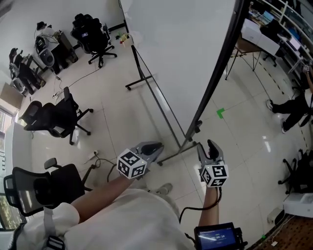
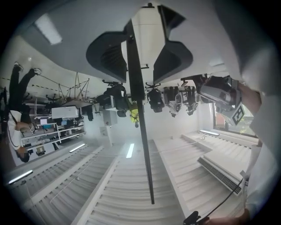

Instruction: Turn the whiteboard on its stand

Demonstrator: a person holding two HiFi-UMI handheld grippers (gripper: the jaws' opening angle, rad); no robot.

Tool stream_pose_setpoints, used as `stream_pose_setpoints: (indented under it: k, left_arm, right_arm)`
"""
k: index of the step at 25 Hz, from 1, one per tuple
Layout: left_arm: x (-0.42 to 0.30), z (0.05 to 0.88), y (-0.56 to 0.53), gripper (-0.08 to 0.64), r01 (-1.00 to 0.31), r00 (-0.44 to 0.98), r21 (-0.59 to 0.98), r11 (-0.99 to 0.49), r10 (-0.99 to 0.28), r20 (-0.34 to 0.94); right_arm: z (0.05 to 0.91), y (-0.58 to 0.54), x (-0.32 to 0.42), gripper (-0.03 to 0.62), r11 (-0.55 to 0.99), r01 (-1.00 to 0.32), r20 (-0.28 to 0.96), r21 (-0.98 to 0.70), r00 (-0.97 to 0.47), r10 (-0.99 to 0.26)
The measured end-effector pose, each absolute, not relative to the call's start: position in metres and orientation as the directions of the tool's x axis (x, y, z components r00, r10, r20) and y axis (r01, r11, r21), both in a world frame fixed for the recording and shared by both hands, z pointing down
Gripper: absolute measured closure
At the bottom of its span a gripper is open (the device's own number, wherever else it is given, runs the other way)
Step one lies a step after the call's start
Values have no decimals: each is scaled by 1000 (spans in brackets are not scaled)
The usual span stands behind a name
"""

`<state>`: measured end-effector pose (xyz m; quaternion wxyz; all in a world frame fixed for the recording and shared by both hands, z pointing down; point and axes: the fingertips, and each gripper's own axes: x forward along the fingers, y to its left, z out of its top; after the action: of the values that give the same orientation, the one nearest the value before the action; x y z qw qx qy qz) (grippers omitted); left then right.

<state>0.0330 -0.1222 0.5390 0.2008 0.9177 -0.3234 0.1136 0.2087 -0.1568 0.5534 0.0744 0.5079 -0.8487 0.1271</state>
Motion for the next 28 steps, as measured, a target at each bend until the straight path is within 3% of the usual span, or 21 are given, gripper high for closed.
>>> stream_pose_setpoints:
  k: [9,28]
  left_arm:
    - [21,509,-155,499,-619,783,259,-741,-558,274]
    - [0,522,-143,499,-607,778,207,-767,-521,351]
  right_arm:
    - [579,-205,183,327,488,-867,329,-95,-490,-807]
    - [615,-257,163,327,440,-895,350,-70,-435,-830]
